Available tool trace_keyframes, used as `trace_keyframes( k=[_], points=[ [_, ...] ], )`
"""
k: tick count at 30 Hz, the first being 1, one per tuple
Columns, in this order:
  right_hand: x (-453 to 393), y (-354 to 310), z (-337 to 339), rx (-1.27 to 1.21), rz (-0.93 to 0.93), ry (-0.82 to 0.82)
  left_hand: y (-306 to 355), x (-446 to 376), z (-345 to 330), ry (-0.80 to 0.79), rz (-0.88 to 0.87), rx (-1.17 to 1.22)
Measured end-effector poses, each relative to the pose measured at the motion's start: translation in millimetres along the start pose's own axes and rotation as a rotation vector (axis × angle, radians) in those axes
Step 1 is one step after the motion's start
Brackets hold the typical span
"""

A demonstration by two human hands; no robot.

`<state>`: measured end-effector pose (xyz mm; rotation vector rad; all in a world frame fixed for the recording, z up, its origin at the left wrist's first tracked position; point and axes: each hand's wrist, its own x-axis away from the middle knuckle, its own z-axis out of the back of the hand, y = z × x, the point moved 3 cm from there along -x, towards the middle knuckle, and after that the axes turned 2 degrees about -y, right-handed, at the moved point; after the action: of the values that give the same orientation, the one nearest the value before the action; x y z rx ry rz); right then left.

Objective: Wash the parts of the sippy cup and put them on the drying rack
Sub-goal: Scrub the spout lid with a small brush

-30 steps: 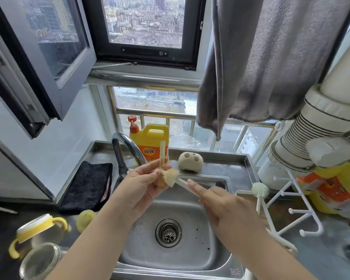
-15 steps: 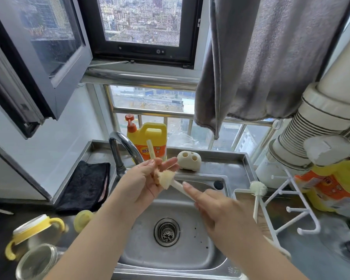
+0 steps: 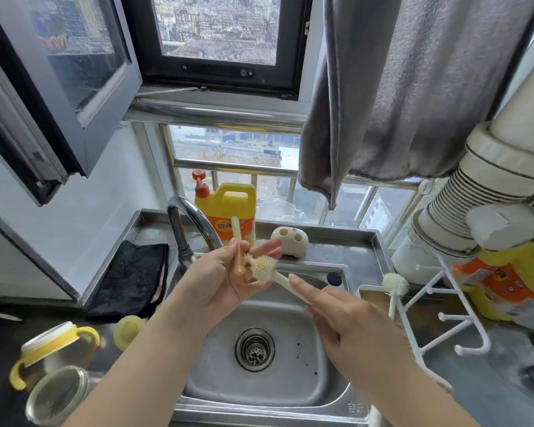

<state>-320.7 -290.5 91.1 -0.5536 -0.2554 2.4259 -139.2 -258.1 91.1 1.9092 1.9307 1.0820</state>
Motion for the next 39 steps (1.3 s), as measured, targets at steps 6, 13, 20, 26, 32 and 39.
trace_keyframes(
  k=[6,13,20,26,32,39],
  points=[
    [10,-5,1,-0.011,0.032,0.006,0,-1,1,-0.018,-0.013,0.096],
    [9,-13,-4,0.03,0.082,0.001,-9,-3,5,0.037,-0.051,0.137],
    [4,-18,-6,0.0,0.099,0.022,-10,12,20,0.099,-0.015,0.222],
    [3,-23,-16,-0.028,0.105,-0.058,-5,25,42,0.158,-0.035,0.222],
    [-3,-39,-49,-0.044,0.178,-0.192,-16,32,81,0.355,-0.06,0.135],
    [-12,-50,-120,-0.209,0.109,-0.43,-46,49,183,0.887,-0.003,-0.358]
  ],
)
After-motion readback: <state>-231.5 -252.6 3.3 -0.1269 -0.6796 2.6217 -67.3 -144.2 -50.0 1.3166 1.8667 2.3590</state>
